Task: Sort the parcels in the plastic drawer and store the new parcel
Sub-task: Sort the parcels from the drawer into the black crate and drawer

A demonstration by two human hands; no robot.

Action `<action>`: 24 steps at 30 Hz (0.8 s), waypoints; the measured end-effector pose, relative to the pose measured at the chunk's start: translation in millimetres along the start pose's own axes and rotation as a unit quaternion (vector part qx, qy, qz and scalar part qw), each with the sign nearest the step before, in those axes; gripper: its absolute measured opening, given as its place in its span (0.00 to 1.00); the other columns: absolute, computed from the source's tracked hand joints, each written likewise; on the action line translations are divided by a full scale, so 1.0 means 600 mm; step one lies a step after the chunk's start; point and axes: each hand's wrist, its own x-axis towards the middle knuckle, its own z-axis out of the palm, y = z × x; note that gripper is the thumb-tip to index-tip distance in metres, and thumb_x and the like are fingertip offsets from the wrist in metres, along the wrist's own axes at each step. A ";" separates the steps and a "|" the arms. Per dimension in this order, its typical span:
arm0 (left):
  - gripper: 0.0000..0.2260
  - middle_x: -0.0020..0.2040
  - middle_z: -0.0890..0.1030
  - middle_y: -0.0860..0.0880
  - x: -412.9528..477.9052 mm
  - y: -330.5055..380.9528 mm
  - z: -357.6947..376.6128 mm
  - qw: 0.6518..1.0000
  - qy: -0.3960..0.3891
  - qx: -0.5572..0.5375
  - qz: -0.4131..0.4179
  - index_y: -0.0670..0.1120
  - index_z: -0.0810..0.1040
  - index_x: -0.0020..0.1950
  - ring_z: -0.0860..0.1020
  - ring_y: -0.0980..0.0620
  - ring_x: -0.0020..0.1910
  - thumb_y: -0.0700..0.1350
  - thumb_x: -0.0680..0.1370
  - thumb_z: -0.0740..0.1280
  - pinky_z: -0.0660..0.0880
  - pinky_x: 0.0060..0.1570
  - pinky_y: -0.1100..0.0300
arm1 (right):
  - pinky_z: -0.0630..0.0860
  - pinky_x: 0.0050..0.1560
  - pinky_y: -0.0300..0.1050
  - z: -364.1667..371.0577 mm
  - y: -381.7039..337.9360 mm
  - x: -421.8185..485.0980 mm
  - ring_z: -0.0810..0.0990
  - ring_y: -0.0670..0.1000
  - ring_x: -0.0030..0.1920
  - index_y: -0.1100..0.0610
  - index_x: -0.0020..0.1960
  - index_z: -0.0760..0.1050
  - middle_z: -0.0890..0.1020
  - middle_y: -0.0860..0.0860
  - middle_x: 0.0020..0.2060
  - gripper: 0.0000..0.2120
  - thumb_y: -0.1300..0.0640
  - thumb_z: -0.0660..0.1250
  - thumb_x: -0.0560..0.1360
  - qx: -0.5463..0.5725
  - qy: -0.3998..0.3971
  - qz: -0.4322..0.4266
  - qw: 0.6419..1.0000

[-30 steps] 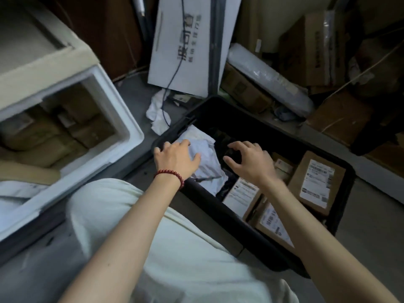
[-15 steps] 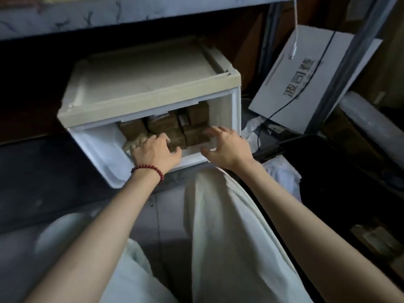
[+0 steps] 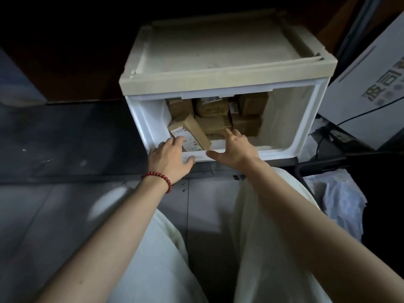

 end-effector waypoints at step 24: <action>0.43 0.77 0.54 0.49 0.275 -0.030 0.085 0.992 -0.115 0.002 0.041 0.52 0.51 0.78 0.58 0.42 0.74 0.43 0.71 0.74 0.66 0.69 0.47 | 0.70 0.65 0.51 0.110 0.056 0.237 0.68 0.58 0.69 0.49 0.76 0.56 0.64 0.55 0.72 0.38 0.41 0.70 0.72 0.009 -0.131 -0.004 0.991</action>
